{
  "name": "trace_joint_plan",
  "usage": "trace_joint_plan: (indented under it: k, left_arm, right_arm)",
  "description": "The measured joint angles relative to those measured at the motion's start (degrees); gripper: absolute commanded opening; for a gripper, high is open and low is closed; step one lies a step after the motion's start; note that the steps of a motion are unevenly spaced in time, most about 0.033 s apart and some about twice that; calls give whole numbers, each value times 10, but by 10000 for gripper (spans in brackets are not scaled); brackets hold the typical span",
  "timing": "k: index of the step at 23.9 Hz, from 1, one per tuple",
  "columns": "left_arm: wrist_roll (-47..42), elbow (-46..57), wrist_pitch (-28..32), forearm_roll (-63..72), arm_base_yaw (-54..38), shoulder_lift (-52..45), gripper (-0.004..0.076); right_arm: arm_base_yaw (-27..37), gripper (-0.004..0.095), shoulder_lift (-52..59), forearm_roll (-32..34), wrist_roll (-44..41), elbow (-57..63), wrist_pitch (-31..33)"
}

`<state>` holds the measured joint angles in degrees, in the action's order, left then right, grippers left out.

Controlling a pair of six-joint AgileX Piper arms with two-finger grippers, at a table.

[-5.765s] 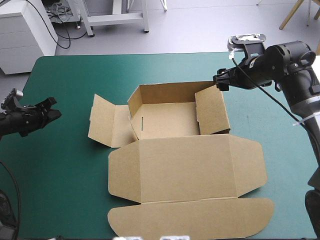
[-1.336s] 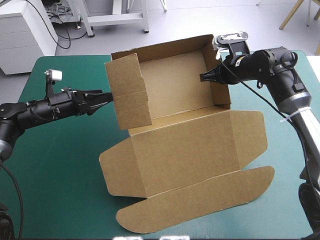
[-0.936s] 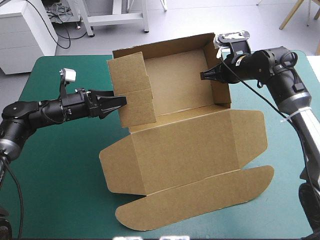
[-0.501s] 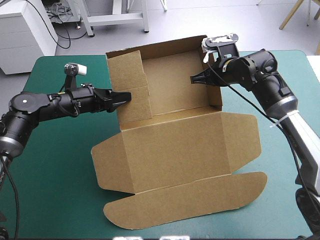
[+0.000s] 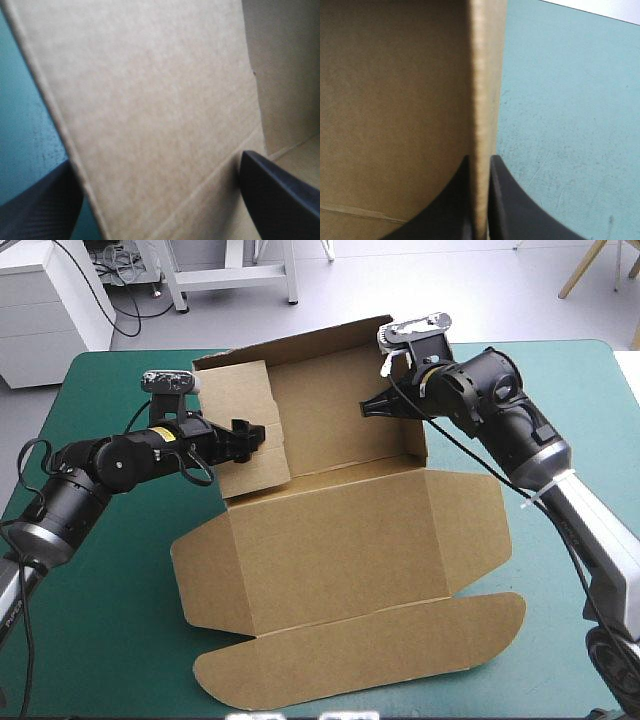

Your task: Fold the box

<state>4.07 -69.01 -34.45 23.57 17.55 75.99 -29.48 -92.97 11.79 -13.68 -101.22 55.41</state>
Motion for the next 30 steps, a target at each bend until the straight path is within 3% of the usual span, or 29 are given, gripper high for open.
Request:
trace_joint_plan:
  k: [4, 6, 11, 17, 20, 24, 30]
  left_arm:
    - [-47, 0, 2, -21, 0, 1, 550]
    - [-57, 0, 2, -25, 0, 2, 466]
    - [-83, 0, 3, -35, 0, 8, -14]
    - [-95, 1, 9, -44, -5, 12, -10]
    - [-97, -16, -18, -62, -5, 17, -10]
    - [-105, -117, -115, -119, 7, 74, -10]
    - [-141, -242, -247, -185, 46, 207, -10]
  right_arm:
    - [-16, 0, 0, 20, -17, 0, 0]
    - [-21, 0, 0, 26, -19, 0, 1]
    - [-22, 0, 0, 46, -24, 0, 13]
    - [-22, 0, 5, 62, -38, 0, 27]
    - [-22, 0, 6, 57, -54, 0, 39]
    - [-19, 0, 0, 45, -70, 0, 66]
    - [40, 0, -45, -45, -41, 0, 139]
